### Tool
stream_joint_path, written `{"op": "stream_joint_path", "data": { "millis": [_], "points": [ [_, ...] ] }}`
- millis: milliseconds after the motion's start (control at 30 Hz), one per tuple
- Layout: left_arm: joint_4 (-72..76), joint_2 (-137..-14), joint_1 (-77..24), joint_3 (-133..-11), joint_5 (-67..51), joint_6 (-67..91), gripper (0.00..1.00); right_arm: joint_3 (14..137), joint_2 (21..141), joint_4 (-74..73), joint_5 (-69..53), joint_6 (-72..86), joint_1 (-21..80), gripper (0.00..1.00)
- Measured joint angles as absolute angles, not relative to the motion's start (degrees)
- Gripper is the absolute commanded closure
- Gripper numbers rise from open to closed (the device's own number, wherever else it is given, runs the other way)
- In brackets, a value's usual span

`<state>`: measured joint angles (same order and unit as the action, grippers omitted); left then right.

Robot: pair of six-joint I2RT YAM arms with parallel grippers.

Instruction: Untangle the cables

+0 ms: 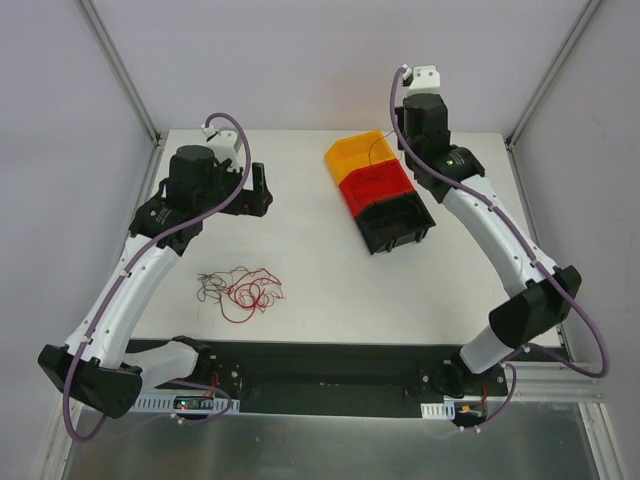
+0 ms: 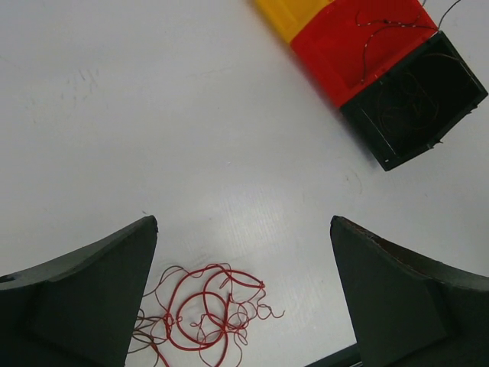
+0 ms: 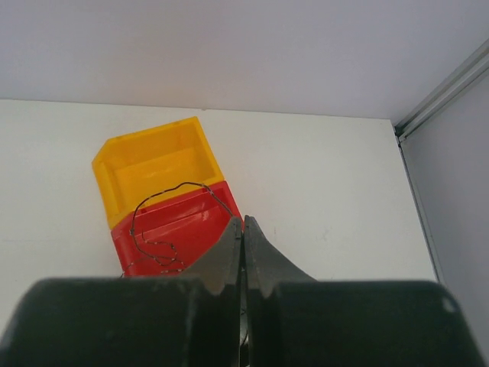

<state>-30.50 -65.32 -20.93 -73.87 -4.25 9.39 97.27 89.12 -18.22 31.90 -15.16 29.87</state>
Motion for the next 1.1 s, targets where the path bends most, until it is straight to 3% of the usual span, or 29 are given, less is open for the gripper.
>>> {"op": "stream_joint_path", "data": {
  "millis": [467, 1100],
  "points": [
    [-30.2, -63.0, -20.9, -73.6, -7.0, 9.6, 0.05, 105.2, 105.6, -20.3, 32.8, -20.3, 26.8, 1.0],
    [-28.8, -64.6, -18.6, -73.1, -9.9, 10.3, 0.06, 105.3, 122.1, -24.5, 25.1, -16.9, 26.8, 0.99]
  ]
}}
